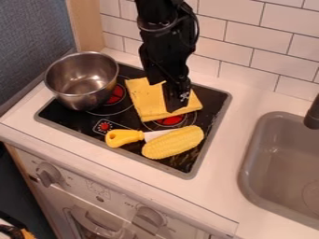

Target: Moved the yellow object between the stove and the sink

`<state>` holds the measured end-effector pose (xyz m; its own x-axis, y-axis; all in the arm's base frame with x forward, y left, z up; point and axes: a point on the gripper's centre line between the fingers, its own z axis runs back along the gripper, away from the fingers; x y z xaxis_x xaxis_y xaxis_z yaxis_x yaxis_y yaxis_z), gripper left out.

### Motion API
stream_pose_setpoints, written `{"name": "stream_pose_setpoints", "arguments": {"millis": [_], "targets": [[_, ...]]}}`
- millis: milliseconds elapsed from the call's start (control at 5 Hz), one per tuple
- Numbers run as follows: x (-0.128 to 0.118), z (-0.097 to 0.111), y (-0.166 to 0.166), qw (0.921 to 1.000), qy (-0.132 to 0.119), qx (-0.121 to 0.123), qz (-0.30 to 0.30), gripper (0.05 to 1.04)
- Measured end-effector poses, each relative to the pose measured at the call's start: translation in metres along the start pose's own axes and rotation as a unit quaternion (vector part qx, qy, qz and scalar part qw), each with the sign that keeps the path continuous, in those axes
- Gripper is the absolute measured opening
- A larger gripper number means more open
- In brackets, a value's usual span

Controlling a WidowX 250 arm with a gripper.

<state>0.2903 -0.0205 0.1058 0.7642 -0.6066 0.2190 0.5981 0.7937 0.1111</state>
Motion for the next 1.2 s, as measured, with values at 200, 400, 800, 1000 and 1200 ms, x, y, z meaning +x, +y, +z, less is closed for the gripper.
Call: {"name": "stream_pose_setpoints", "arguments": {"millis": [200, 400, 800, 1000, 1200], "targets": [[-0.003, -0.007, -0.002, 0.9999, 0.011, -0.007, -0.001, 1.001], [0.003, -0.014, -0.015, 0.9988, 0.021, -0.018, -0.040, 1.001], [-0.002, -0.039, -0.024, 0.9977, 0.029, -0.029, -0.054, 1.001], [-0.012, -0.058, -0.033, 0.9975, 0.035, -0.045, -0.041, 1.001], [-0.016, -0.069, -0.036, 0.9975, 0.037, -0.048, -0.035, 1.001]]}}
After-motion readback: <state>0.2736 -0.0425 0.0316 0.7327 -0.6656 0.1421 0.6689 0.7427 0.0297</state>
